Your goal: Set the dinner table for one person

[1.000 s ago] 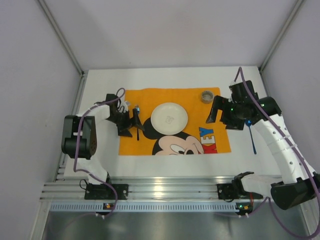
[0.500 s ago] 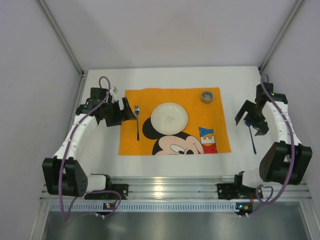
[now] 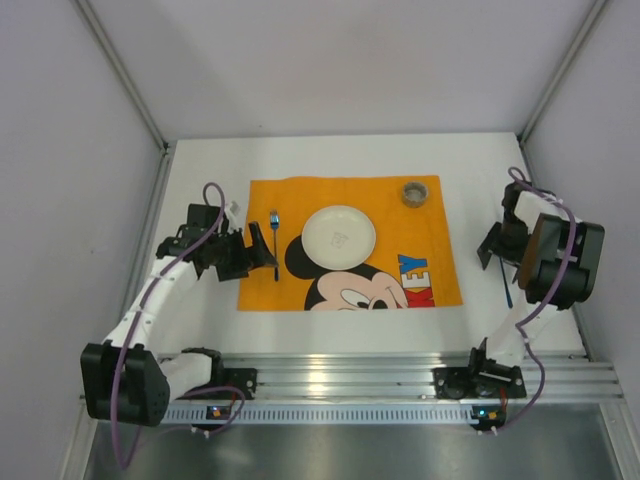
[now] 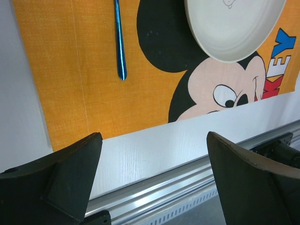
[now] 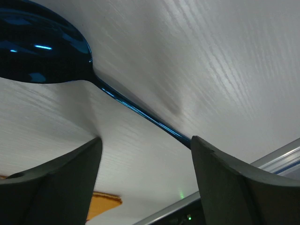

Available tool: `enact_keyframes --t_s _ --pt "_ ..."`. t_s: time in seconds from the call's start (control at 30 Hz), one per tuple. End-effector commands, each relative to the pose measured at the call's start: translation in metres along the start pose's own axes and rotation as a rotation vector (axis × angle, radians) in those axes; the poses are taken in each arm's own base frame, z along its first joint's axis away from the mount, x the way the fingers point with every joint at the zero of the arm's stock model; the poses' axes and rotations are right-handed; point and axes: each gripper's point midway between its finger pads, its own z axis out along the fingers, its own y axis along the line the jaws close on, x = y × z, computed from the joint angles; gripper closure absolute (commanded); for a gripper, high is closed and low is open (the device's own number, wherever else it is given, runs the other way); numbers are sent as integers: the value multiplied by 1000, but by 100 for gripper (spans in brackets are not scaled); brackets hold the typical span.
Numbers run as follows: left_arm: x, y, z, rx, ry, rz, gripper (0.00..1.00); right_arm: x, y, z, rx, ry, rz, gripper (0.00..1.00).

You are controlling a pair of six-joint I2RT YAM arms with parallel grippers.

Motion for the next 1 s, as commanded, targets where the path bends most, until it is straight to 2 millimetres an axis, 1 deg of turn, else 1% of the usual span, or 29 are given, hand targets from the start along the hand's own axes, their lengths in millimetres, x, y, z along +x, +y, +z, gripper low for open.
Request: enact_keyframes --t_s 0.0,0.03,0.07,0.17,0.2,0.27,0.3,0.37,0.4,0.43,0.47,0.53,0.57,0.63,0.7,0.73,0.77,0.8,0.83,0.87,0.9,0.93,0.97 --pt "-15 -13 -12 41 -81 33 1 -35 -4 13 24 -70 10 29" --pt "-10 -11 -11 29 -55 24 1 -39 -4 16 29 -77 4 31" --pt "-13 -11 -13 23 -56 27 1 -42 -1 22 33 -70 -7 32" --pt "-15 -8 -15 -5 -48 42 1 -49 1 29 44 -72 -24 36" --pt "-15 -8 -16 -7 -48 52 1 -48 3 36 48 -58 -32 42" --pt "-17 -9 -20 -18 -46 54 1 -53 6 40 41 -66 -35 52" --pt "-18 -8 -21 -22 -43 58 1 -53 9 45 36 -58 -38 58" --pt "-21 -10 -24 -32 -45 61 2 -59 17 49 14 -53 -49 65" --pt "-20 -9 -26 -37 -40 60 2 -63 20 49 4 -59 -53 72" --pt "-20 -10 -28 -37 -40 61 1 -66 22 48 -2 -65 -58 74" --pt "-22 -11 -31 -40 -50 66 2 -73 26 48 -14 -73 -59 84" --pt "-19 -10 -34 -52 -40 62 2 -76 28 47 -19 -69 -76 96" --pt "-18 -9 -35 -59 -38 63 2 -78 30 46 -24 -70 -79 100" --pt "-15 -6 -35 -71 -38 61 2 -77 35 42 -45 -71 -69 100" --pt "-7 -1 -32 -71 -32 53 2 -81 47 20 -100 -118 -70 100" --pt "-5 1 -31 -75 -32 49 2 -78 62 4 -120 -148 -104 100" --pt "1 4 -29 -77 -22 44 2 -85 73 -19 -149 -198 -115 100" --pt "1 5 -29 -84 -27 42 2 -89 81 -51 -179 -263 -126 100" --pt "1 4 -32 -83 -40 45 2 -78 104 -77 -210 -299 -172 100" --pt "-1 3 -35 -84 -49 46 1 -77 113 -109 -237 -343 -190 100" --pt "-3 2 -37 -83 -59 49 1 -70 121 -143 -279 -400 -203 100" --pt "-6 2 -39 -90 -69 51 1 -48 146 -168 -328 -427 -246 100" --pt "-7 1 -42 -93 -68 52 1 -35 153 -198 -385 -461 -257 100"
